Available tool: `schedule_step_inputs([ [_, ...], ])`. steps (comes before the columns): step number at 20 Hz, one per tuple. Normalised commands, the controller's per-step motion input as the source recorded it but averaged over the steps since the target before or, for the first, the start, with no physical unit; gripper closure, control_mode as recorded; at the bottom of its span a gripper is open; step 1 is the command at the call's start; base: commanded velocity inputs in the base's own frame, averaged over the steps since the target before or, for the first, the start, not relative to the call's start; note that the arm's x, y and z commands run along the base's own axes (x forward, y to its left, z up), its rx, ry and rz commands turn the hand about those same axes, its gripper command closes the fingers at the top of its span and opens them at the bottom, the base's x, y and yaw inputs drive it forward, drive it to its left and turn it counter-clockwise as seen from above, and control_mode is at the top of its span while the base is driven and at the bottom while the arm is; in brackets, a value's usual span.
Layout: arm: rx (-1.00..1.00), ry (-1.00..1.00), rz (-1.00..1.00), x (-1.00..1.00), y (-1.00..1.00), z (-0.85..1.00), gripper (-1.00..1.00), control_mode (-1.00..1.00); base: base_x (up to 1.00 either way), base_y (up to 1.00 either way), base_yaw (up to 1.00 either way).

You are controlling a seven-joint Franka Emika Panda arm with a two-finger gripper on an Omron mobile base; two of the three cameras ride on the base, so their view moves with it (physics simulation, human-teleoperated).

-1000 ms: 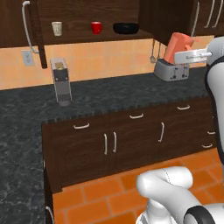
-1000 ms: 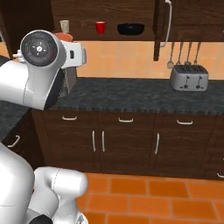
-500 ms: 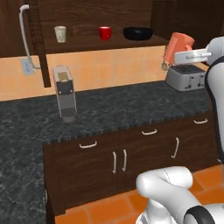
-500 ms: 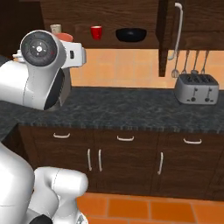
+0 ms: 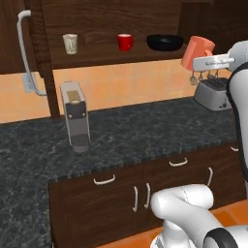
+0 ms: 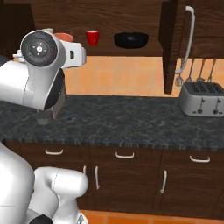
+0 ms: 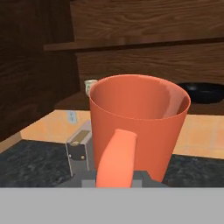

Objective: Gather all objects into one cabinet and sort the glasses and bowls to opposite sides.

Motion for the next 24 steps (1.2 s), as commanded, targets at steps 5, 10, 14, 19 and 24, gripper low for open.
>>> schedule_step_inputs([
  [5,0.0,0.0,0.0,0.0,0.0,0.0,1.0,1.0,0.56,0.0,-0.01],
  [10,0.0,0.0,0.0,0.0,0.0,0.0,1.0,1.0,0.3,0.0,0.0],
  [14,0.0,0.0,0.0,0.0,0.0,0.0,1.0,1.0,0.6,0.0,0.01],
  [19,0.0,0.0,0.0,0.0,0.0,0.0,1.0,1.0,0.43,0.0,0.02],
  [24,0.0,0.0,0.0,0.0,0.0,0.0,1.0,1.0,0.31,0.0,0.11],
])
